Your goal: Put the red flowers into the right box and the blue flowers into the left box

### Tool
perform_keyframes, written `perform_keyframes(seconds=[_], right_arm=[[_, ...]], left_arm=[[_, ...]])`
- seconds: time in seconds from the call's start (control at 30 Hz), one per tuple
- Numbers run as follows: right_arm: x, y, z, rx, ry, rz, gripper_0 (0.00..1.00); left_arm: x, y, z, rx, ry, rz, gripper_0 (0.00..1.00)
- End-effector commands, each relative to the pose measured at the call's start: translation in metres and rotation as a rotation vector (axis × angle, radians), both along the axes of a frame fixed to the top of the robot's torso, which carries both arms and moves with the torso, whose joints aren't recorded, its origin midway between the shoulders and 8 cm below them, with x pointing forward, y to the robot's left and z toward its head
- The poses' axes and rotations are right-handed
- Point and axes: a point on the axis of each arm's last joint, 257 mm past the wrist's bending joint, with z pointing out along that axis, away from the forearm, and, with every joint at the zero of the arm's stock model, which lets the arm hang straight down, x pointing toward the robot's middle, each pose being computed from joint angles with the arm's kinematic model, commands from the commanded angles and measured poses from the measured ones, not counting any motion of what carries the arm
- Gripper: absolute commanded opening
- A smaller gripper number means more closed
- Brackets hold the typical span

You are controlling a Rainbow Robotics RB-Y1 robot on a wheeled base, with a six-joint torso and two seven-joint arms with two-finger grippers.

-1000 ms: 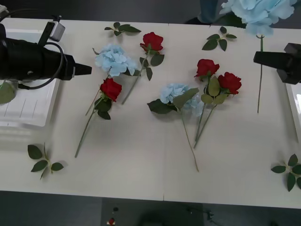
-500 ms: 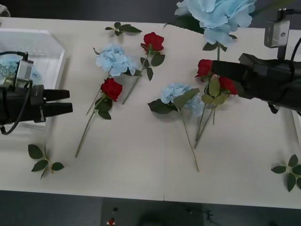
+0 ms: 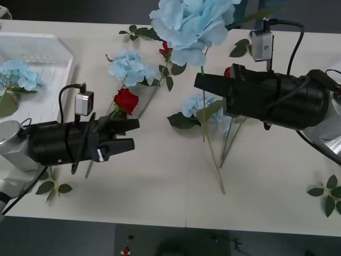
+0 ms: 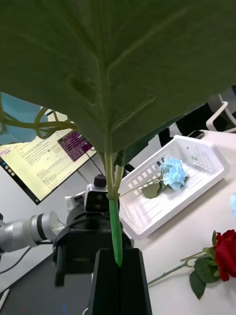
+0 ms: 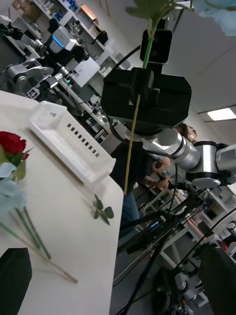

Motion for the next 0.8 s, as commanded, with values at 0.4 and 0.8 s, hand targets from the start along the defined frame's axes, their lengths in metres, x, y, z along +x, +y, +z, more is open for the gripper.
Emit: perform_keyframes(seconds=[0.4, 0.8], right_arm=[[0.006, 0.031, 0.013, 0.003, -0.035, -0.02, 0.0], [0.005, 0.032, 0.011, 0.001, -0.032, -0.017, 0.0]], left_arm=[[0.012, -0.09, 0.027, -0.043, -0.084, -0.03, 1.0], [0.014, -0.121, 0.027, -0.04, -0.093, -0.024, 1.0]])
